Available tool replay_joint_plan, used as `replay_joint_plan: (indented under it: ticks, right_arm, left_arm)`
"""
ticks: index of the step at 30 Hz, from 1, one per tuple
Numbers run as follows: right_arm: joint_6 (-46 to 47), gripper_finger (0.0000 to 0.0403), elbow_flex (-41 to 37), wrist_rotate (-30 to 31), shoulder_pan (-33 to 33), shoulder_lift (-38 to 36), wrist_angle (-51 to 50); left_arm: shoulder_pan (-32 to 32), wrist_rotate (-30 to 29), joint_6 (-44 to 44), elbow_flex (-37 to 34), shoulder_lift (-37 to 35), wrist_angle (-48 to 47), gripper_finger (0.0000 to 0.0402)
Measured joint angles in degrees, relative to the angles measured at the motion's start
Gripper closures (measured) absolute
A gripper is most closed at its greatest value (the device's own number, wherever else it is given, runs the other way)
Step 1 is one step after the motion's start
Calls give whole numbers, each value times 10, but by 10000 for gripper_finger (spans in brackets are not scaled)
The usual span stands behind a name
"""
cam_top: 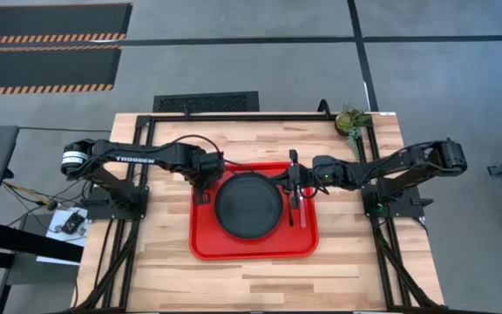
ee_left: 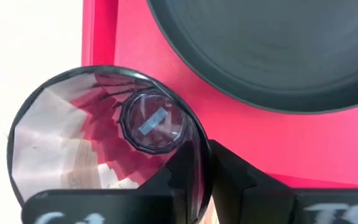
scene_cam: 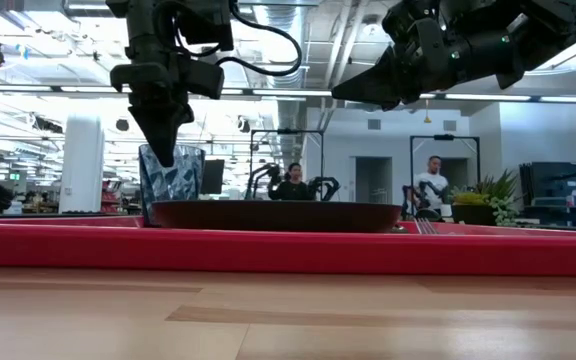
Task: Pick and place plate/cup/fork/spoon on tray
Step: Put the blue cup at the top left of the black plate on the red tray
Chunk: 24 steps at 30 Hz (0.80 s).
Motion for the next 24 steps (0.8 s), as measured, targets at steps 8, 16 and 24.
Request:
replay_joint_plan:
  ticks: [8,16,24]
  right_arm:
    - [0,399,0,0,0,0,0]
    - [0,396,0,0,0,0,0]
    - [0,394,0,0,0,0,0]
  left_arm:
    - [0,0,0,0,0,3,341]
    - [0,0,1,0,0,4,316]
    - [0,0,1,0,-1,17,312]
